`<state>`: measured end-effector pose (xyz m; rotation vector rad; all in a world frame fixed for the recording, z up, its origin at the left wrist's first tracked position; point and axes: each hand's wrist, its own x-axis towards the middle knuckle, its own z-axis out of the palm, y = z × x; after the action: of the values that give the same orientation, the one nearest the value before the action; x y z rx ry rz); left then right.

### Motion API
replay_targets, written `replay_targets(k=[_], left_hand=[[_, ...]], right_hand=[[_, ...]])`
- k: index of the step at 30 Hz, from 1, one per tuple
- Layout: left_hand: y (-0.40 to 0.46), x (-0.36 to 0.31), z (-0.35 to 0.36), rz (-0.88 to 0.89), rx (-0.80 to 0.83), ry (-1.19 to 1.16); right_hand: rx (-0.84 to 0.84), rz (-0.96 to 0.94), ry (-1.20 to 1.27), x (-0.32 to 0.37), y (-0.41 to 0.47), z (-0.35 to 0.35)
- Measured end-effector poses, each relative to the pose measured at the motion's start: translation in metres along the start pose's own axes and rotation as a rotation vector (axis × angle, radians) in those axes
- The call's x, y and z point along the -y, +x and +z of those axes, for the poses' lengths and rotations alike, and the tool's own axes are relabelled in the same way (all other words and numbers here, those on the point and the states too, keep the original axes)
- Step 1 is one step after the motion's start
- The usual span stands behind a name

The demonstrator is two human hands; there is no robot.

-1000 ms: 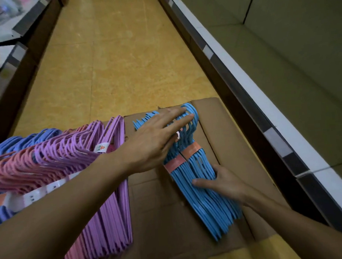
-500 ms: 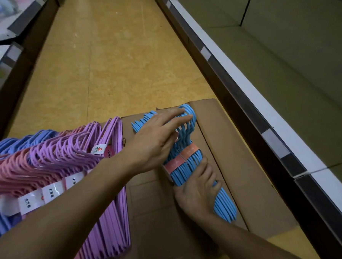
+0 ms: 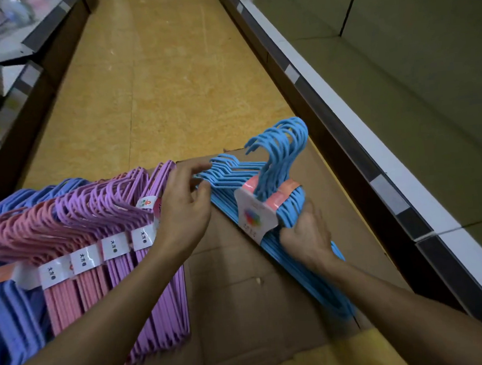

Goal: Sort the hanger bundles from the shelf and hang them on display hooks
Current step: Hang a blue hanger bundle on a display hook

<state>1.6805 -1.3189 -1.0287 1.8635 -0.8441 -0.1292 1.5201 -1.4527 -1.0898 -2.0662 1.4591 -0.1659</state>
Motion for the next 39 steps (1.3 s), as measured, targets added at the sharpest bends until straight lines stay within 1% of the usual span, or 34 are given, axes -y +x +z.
replay_targets(k=[4,6,8,9,11,12,13,15,17,19,23,26,29,32,36,39], left_hand=[[-0.009,0.016,0.004,-0.285,0.023,-0.066],[-0.013,0.015,0.006,-0.447,0.027,-0.154],[-0.015,0.013,0.006,-0.640,0.025,-0.324],[-0.018,0.010,0.005,-0.725,0.056,-0.435],[-0.021,0.006,0.005,-0.843,0.114,-0.685],[-0.021,0.003,0.005,-0.886,0.095,-0.803],[-0.019,-0.001,0.004,-0.907,0.056,-0.901],[-0.011,-0.008,0.002,-0.884,-0.041,-1.070],[-0.004,-0.015,-0.002,-0.881,-0.126,-1.172],[-0.001,-0.020,-0.005,-0.939,-0.185,-1.236],[-0.001,-0.034,-0.023,-0.955,-0.281,-1.290],[0.001,-0.063,-0.051,-0.961,-0.331,-1.218],[0.005,-0.108,-0.086,-0.946,-0.387,-1.189],[0.013,-0.166,-0.125,-0.951,-0.416,-1.173],[0.026,-0.250,-0.180,-0.919,-0.433,-1.201],[0.037,-0.324,-0.222,-0.876,-0.423,-1.216]], right_hand=[[0.115,-0.023,0.238,-0.006,0.001,-0.026],[0.172,-0.037,0.347,-0.005,-0.005,-0.037],[0.239,-0.052,0.447,-0.001,-0.010,-0.049],[0.278,-0.056,0.492,0.000,-0.013,-0.055],[0.360,-0.060,0.534,0.001,-0.015,-0.065],[0.397,-0.062,0.541,0.001,-0.016,-0.068],[0.427,-0.061,0.554,0.000,-0.016,-0.071],[0.479,-0.063,0.609,0.000,-0.019,-0.075],[0.509,-0.083,0.621,0.002,-0.022,-0.075],[0.502,-0.124,0.575,0.006,-0.024,-0.074],[0.408,-0.231,0.467,0.028,-0.027,-0.079],[0.373,-0.276,0.446,0.055,-0.039,-0.102],[0.381,-0.312,0.461,0.086,-0.060,-0.139],[0.403,-0.337,0.474,0.122,-0.081,-0.189],[0.456,-0.389,0.522,0.176,-0.118,-0.269],[0.443,-0.390,0.490,0.219,-0.147,-0.341]])
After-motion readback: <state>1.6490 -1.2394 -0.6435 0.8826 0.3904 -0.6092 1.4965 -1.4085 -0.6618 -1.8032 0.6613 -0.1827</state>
